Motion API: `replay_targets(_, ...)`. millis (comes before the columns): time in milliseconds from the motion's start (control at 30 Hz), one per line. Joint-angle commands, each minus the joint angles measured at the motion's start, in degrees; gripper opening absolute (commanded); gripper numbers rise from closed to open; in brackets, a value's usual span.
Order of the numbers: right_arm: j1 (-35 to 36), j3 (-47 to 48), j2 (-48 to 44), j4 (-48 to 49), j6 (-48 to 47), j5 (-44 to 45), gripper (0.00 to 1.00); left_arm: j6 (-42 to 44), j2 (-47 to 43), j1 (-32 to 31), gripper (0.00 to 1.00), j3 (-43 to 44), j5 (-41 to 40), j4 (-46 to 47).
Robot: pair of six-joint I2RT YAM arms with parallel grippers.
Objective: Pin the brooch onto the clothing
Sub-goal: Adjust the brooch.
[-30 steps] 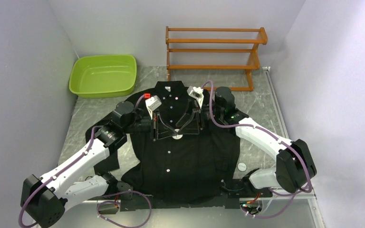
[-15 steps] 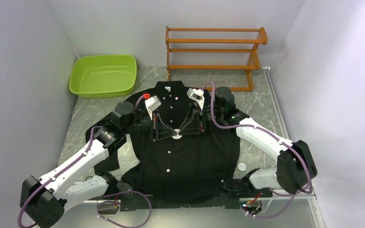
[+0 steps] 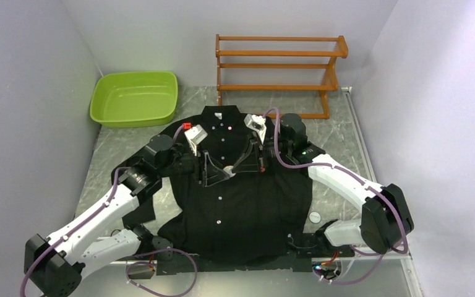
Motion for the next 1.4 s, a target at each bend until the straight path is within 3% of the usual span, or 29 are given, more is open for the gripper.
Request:
replay_targets(0,-0.47,-1.02,-3.28,2.76,-0.56,3.27,0.0,0.01,-3.93,-0.22,0.68,0.96,-7.95,-4.52)
replay_targets(367,-0.87,-3.59,-5.95,6.36,0.92,4.63,0.0,-1.43,-9.97,-0.23,0.65,-6.39,-7.23,4.87)
replay_targets(567,-0.96,-5.3,-7.62,8.84,0.05,8.14,0.0,0.16,-7.68,-0.22,0.63,-7.63,2.47,13.68)
replay_targets(733,-0.96,-7.94,-10.42,14.64,-2.88,8.93,0.0,4.22,-7.31,-0.22,0.63,-6.13,1.84,11.27)
replay_targets(1100,-0.51,-12.37,-19.72,14.21,-19.36,20.2,0.0,6.34,-11.38,-0.21,0.62,-5.16,-0.57,7.68)
replay_targets(1367,7.75,-12.13,-24.28,2.44,-36.05,44.32,0.0,-4.94,-13.55,-0.22,0.63,-3.62,-8.55,5.52)
